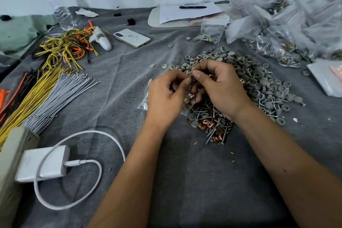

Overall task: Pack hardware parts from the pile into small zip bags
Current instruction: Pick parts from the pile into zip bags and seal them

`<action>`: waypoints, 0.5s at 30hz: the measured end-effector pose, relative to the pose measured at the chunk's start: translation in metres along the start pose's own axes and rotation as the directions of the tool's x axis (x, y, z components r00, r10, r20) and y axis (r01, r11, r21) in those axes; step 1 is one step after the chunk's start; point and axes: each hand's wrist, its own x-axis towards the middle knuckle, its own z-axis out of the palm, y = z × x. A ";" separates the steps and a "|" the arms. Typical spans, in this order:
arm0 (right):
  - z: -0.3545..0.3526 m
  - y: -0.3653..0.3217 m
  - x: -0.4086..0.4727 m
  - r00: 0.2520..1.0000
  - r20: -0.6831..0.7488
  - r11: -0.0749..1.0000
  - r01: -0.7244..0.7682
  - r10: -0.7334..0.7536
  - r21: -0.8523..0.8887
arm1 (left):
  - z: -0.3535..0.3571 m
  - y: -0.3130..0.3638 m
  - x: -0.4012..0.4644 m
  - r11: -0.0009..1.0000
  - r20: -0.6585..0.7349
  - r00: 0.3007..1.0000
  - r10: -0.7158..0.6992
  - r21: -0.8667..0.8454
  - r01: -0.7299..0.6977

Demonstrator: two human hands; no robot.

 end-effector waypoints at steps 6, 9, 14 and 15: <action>-0.002 0.001 0.001 1.000 0.022 0.999 -0.020 0.021 -0.030 | 0.000 0.003 -0.001 1.000 0.050 0.998 -0.022 0.003 0.022; -0.011 0.001 0.004 0.990 -0.065 0.989 -0.117 0.123 0.094 | -0.002 0.001 0.000 0.998 0.086 0.996 -0.036 0.046 0.032; -0.022 -0.001 0.005 0.995 -0.097 1.000 -0.008 0.009 0.014 | -0.005 0.000 0.000 0.996 0.044 0.995 -0.087 -0.026 0.089; -0.018 -0.002 0.002 0.997 -0.064 0.999 0.039 -0.040 -0.016 | -0.004 0.001 0.000 0.996 0.039 0.995 -0.088 -0.025 0.089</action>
